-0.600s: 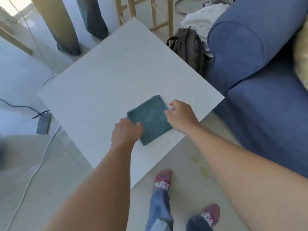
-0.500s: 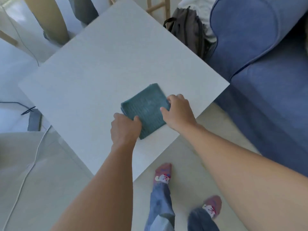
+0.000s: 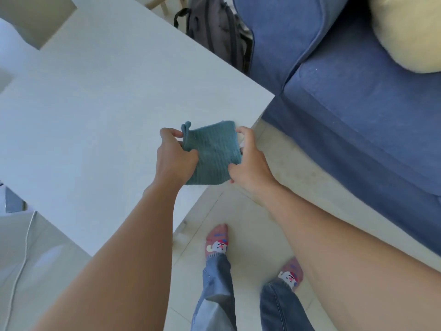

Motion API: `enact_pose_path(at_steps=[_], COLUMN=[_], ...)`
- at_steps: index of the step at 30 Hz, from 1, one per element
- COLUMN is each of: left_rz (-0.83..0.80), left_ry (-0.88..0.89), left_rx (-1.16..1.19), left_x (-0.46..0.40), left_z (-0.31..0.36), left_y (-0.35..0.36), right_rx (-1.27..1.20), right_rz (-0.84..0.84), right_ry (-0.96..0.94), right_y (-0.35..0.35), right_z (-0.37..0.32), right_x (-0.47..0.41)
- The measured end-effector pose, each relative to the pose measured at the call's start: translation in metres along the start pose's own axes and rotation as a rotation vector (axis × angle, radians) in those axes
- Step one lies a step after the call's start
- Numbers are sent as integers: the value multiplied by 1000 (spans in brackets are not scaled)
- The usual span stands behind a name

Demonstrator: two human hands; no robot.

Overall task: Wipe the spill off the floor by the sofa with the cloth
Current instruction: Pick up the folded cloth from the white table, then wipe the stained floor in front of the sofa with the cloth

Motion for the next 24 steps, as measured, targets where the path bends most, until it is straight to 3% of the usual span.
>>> enact_pose_path(at_steps=[4,10,13,17,21,24], left_rz=[-181,-381,-527,-756,-829,-803], left_ry=[224,369,383,394,393,495], left_rx=[-84,-338,-342,-346,-379,-550], left_x=[33,85,113,144,146,129], left_z=[34,55,59,48,12,-26], left_y=[63,200,274,372,460,527], right_rx=[-85,-240,-418,-474,-655,-589], right_rz=[-93,156,245,297,403,552], right_ry=[122,268,345,427,477,444], right_y=[-47,-141,-181,-216,-225,-227], right_z=[53,150,212,294,385,462], right_x=[23,82,113,153,182,193])
Point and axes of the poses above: each hand's wrist, its own x-axis away from the middle knuckle, its own y-axis out of the palm, z = x × y, the point moved 6 cm from there along -x, towards the middle knuckle, and after that the axes turned 10 degrees about -y, right-handed, at the moved point
